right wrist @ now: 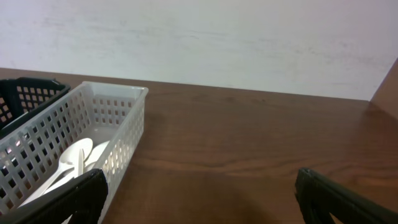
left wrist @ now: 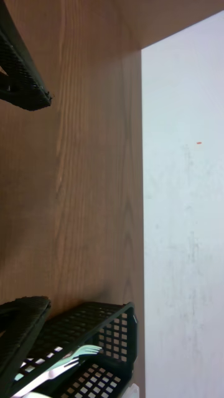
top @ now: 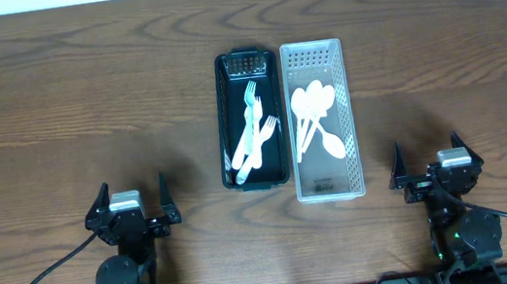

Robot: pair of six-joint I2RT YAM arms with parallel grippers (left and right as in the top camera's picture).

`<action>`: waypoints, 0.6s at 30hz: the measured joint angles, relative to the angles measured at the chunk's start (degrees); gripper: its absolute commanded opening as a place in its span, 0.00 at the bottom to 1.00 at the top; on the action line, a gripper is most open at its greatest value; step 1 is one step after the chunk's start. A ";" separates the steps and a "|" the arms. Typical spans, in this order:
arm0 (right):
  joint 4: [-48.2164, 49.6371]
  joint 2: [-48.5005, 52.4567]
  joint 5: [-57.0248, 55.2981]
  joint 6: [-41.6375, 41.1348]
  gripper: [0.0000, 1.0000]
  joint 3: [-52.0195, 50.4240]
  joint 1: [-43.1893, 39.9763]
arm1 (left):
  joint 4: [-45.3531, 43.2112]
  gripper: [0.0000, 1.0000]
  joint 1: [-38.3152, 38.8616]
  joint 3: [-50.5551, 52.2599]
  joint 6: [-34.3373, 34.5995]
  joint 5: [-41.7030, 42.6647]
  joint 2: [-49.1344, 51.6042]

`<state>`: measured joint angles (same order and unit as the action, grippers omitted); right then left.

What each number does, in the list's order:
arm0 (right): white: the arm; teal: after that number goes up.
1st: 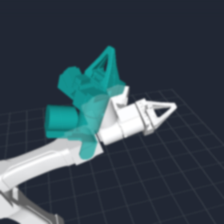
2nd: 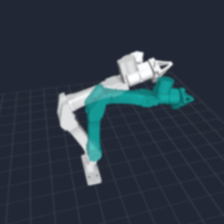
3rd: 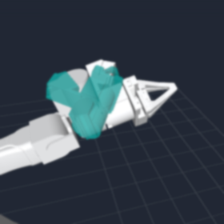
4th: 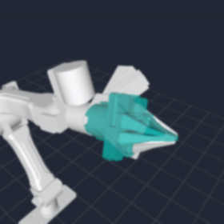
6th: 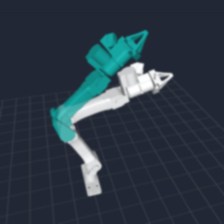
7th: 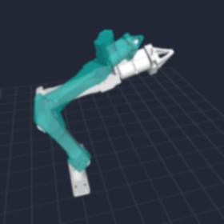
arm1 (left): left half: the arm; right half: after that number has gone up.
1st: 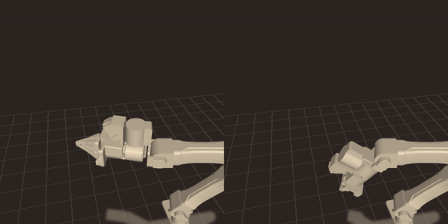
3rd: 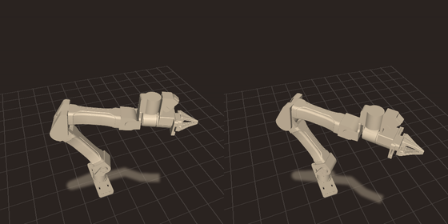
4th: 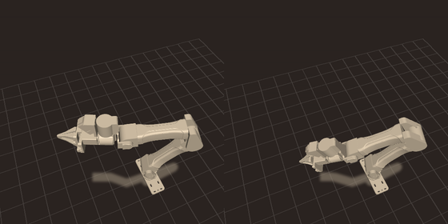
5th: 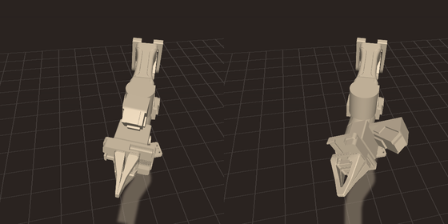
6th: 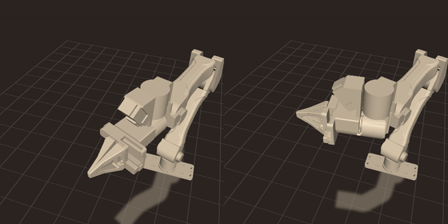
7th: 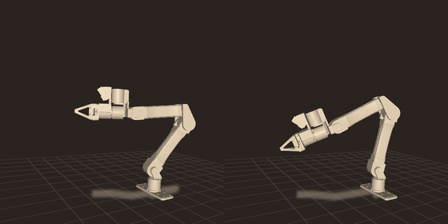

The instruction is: Pack container

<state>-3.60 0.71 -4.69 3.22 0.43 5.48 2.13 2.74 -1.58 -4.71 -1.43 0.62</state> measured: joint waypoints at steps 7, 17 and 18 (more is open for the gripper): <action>0.00 0.00 0.00 0.00 0.99 0.00 0.00 | 0.02 0.98 0.00 0.00 0.00 0.24 0.02; 0.00 0.00 0.00 0.00 0.99 0.00 0.00 | 0.09 0.98 0.00 0.00 0.00 0.92 0.02; 0.02 0.00 0.00 0.00 0.99 0.00 0.00 | 0.09 0.98 0.00 0.00 0.00 1.03 0.02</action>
<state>-3.57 0.71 -4.69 3.22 0.43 5.48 2.22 2.74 -1.58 -4.71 -0.40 0.64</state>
